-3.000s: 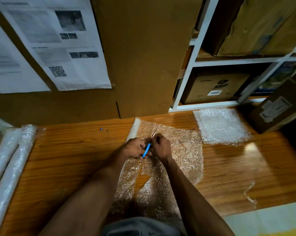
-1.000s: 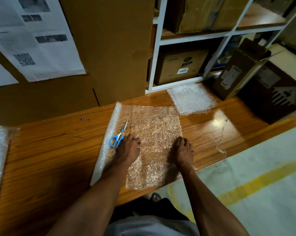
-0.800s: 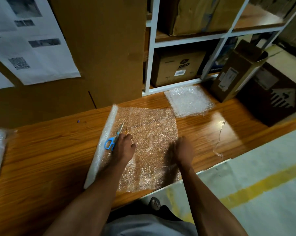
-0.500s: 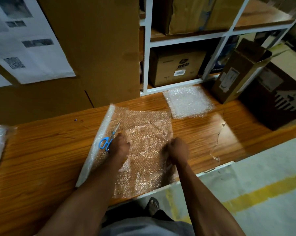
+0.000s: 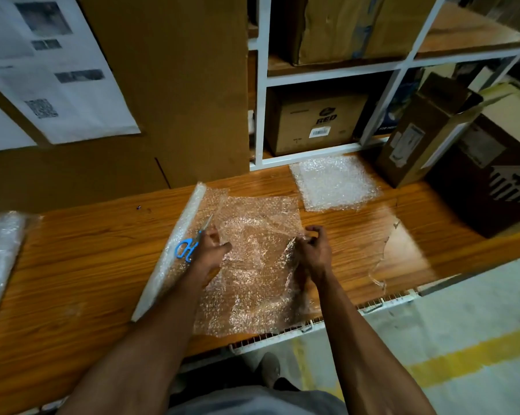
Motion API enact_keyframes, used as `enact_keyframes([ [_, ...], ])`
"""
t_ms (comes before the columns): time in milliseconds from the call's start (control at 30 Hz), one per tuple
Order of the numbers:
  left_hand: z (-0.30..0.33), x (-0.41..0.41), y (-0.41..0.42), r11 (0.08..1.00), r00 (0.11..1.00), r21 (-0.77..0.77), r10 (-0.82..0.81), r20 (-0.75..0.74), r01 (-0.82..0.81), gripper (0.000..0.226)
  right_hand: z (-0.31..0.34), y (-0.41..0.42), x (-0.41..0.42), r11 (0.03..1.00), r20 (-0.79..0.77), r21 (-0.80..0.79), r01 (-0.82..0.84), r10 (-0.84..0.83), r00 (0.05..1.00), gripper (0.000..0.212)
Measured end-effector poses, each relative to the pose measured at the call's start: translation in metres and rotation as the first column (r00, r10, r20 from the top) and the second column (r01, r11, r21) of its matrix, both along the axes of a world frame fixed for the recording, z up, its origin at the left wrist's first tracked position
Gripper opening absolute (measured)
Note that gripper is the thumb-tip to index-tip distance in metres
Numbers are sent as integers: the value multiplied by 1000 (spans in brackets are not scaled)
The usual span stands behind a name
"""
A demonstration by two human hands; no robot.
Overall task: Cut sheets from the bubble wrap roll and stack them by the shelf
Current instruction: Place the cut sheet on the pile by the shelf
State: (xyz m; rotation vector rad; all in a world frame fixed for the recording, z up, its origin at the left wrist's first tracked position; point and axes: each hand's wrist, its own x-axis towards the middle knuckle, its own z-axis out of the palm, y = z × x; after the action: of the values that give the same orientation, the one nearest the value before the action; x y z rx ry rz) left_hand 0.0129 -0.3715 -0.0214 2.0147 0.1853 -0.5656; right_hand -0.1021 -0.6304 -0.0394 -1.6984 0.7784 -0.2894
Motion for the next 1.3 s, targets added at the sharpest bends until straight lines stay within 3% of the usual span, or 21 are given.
enact_keyframes([
  [67, 8, 2, 6, 995, 1000, -102, -16, 27, 18, 70, 10, 2, 1, 999, 55, -38, -2, 4, 998, 30],
  [167, 24, 8, 11, 960, 995, -278, -9, 99, 36, 57, 37, 8, 5, 999, 128, -49, 23, -17, 992, 22],
  [333, 60, 18, 28, 921, 976, -381, 7, 218, 79, 45, 69, 20, 14, 995, 147, -71, 66, -55, 988, 15],
  [433, 76, 20, 43, 915, 973, -389, -10, 231, 102, 22, 87, 34, 13, 992, 169, -101, 71, -53, 984, 18],
  [533, 84, 20, 57, 908, 978, -412, 9, 209, 80, 14, 103, 46, 7, 994, 196, -107, 20, 1, 981, 24],
  [767, 90, 27, 79, 910, 966, -397, -17, 260, 123, 24, 124, 60, -8, 946, 143, -319, -59, 109, 984, 51],
  [1033, 107, 33, 95, 877, 933, -447, -7, 360, 179, 18, 145, 75, -3, 794, 108, -607, -1, 84, 991, 35],
  [1300, 122, 41, 104, 911, 880, -344, -41, 472, 227, 6, 164, 80, 5, 741, 218, -663, 110, 51, 975, 26],
])
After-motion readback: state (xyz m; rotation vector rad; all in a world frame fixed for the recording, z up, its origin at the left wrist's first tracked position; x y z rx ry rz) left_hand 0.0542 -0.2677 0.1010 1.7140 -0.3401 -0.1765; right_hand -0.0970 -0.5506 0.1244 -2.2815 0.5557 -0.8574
